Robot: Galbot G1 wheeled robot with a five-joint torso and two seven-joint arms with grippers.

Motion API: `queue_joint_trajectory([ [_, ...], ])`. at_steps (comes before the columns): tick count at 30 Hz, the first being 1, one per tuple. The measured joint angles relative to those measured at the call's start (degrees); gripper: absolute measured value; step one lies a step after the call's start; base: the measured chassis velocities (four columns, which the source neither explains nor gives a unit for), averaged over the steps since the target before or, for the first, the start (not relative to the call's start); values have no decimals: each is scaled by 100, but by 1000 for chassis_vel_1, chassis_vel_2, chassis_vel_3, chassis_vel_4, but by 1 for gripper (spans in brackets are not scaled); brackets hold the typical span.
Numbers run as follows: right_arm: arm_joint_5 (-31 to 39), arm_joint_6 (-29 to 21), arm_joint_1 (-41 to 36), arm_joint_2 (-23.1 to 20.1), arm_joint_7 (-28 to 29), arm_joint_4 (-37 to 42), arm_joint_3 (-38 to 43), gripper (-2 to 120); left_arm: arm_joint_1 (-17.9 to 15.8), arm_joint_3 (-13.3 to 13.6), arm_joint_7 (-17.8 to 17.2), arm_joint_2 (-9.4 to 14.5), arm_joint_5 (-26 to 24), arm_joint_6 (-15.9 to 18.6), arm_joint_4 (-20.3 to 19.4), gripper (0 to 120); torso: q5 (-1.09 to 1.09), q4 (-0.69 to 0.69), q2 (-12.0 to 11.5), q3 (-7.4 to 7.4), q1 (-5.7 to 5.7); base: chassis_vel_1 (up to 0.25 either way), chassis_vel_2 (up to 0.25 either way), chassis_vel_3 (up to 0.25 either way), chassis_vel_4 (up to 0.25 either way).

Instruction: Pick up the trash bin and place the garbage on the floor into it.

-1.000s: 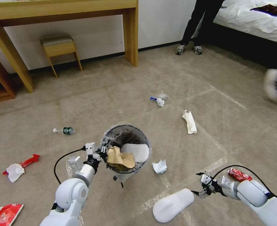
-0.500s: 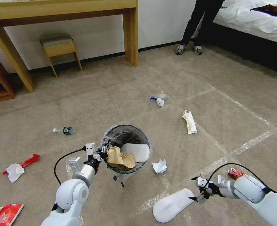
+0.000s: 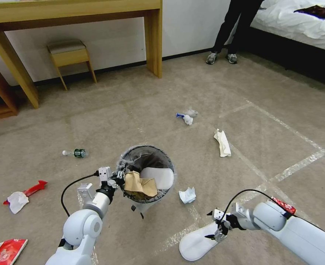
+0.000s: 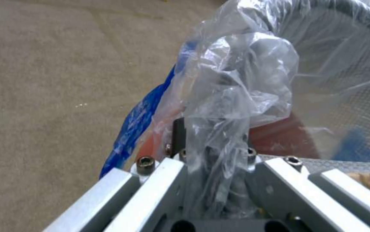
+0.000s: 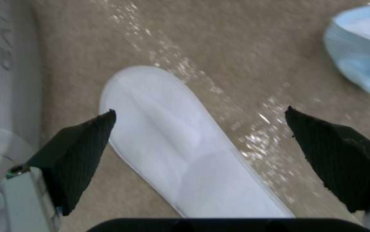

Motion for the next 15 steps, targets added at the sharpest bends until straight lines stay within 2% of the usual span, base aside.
queue_joint_trajectory([
  [7,96,-48,614,90,-133,-96,-704,100,-30,-45,-1,3,-42,0,31,1,1,1,0,0,0,0,0,0,0],
  [15,244,-109,925,116,-283,-184,-1034,100,-53,-64,-1,-2,-61,0,52,1,1,0,0,-1,0,0,0,0,0],
])
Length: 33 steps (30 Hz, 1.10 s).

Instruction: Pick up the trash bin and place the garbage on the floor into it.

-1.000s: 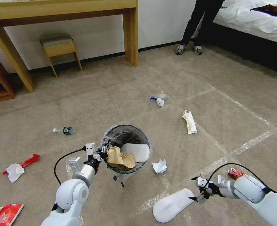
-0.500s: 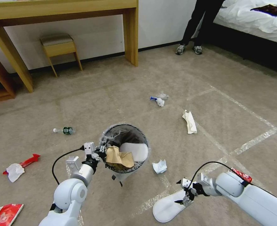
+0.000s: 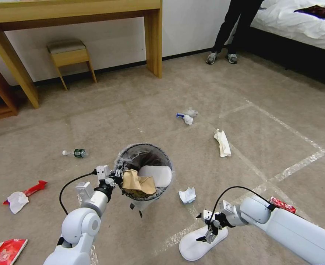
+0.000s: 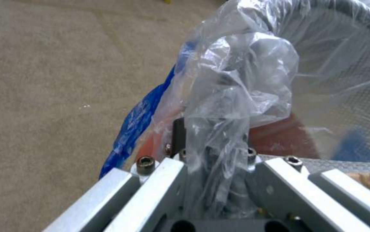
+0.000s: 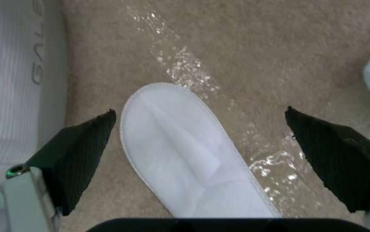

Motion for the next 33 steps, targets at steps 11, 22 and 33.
queue_joint_trajectory([
  [11,-113,-4,198,62,-294,-343,-344,100,7,-93,-1,33,-59,0,33,1,0,0,0,0,0,0,0,0,0],
  [22,-591,150,7,107,-474,-619,-354,100,-27,-68,-2,17,-63,-4,76,1,1,0,0,0,-1,0,0,0,0],
  [33,-991,330,-87,320,-606,-1036,-332,100,-14,-46,-3,-21,-38,-20,145,1,0,1,0,0,-1,0,0,0,0],
])
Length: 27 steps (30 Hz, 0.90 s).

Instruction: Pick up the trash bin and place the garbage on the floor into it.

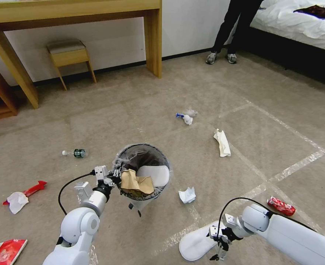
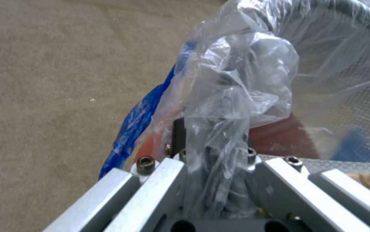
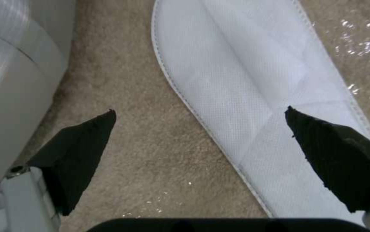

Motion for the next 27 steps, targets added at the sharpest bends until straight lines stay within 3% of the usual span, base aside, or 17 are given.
queue_joint_trajectory([
  [12,-124,88,109,456,-43,-549,25,100,24,-17,20,-14,19,-39,58,1,0,0,0,0,0,0,0,0,0],
  [27,-181,191,343,727,-124,-1045,-36,100,-62,-36,33,16,-22,-46,161,1,0,0,0,0,0,0,0,0,0],
])
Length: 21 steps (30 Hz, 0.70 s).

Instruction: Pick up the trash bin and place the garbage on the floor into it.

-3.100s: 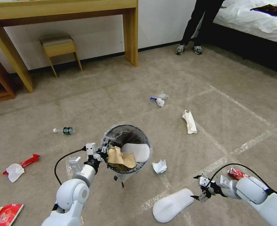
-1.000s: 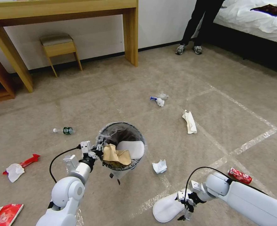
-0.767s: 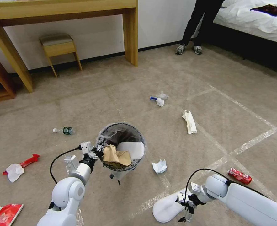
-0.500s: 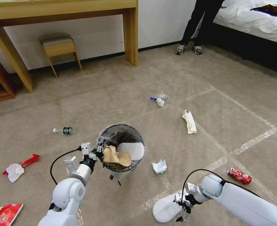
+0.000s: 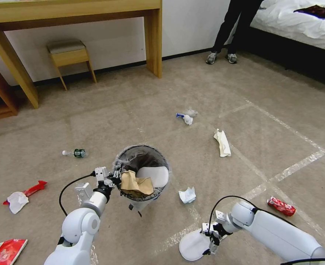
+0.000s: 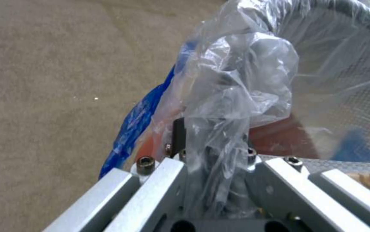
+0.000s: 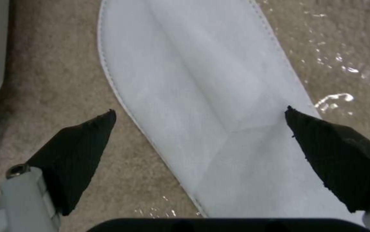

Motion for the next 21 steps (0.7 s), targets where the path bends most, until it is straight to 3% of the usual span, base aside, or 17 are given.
queue_joint_trajectory([
  [21,-190,181,57,303,-53,-611,81,98,-69,7,-2,-25,-41,-1,66,1,-7,-4,2,-2,-1,0,0,0,0],
])
